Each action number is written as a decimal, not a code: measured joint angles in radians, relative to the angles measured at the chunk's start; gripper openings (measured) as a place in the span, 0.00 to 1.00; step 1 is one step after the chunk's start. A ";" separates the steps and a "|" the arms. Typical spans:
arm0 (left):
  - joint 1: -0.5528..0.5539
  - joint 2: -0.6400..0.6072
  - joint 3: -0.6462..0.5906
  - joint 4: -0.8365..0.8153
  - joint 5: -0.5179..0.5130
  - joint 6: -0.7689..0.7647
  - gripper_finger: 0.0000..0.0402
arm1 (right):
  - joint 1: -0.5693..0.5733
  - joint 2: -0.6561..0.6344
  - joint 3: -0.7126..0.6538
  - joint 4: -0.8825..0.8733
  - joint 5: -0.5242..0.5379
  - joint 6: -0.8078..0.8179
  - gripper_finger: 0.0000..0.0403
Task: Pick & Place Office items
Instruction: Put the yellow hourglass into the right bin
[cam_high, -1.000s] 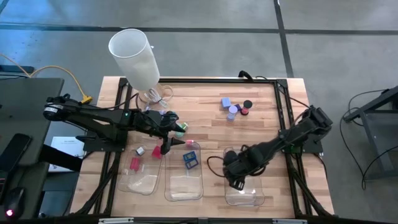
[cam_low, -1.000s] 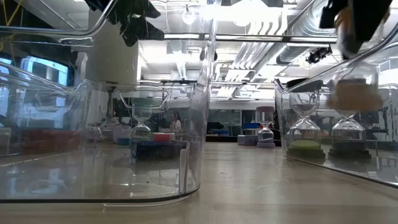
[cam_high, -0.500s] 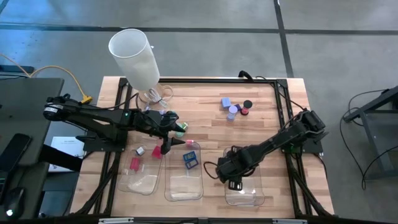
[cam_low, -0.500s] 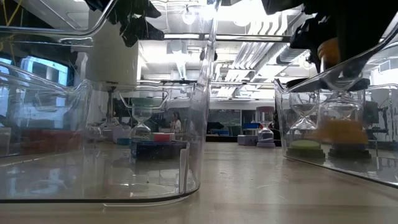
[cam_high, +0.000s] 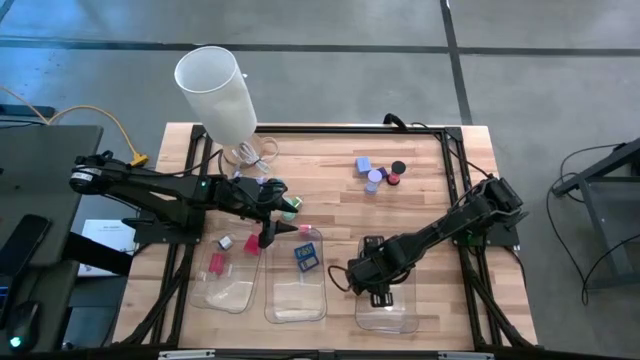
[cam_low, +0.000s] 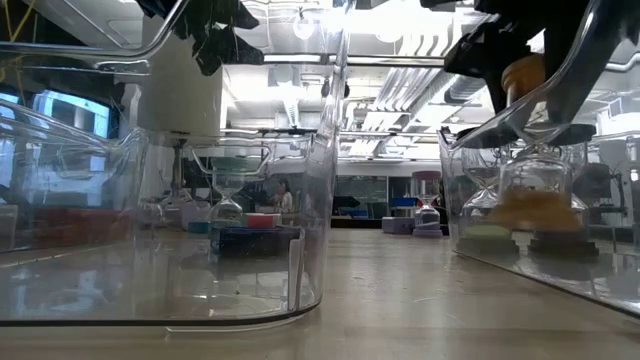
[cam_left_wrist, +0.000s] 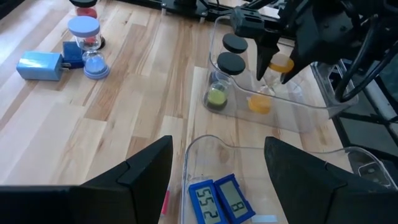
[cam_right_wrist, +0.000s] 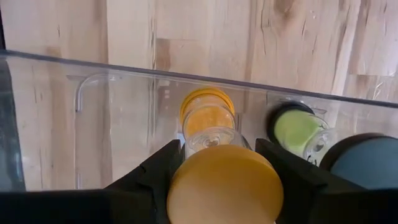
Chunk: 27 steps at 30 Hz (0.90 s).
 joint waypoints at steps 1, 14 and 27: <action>0.000 0.000 0.000 0.000 0.000 -0.005 0.61 | 0.000 0.000 0.000 0.000 0.000 -0.016 0.45; 0.000 0.000 0.000 0.000 0.000 -0.042 0.61 | 0.009 0.000 0.000 0.008 0.004 -0.382 0.45; 0.000 0.000 0.000 0.006 -0.001 -0.153 0.61 | -0.003 0.000 -0.006 0.032 0.029 -0.689 0.45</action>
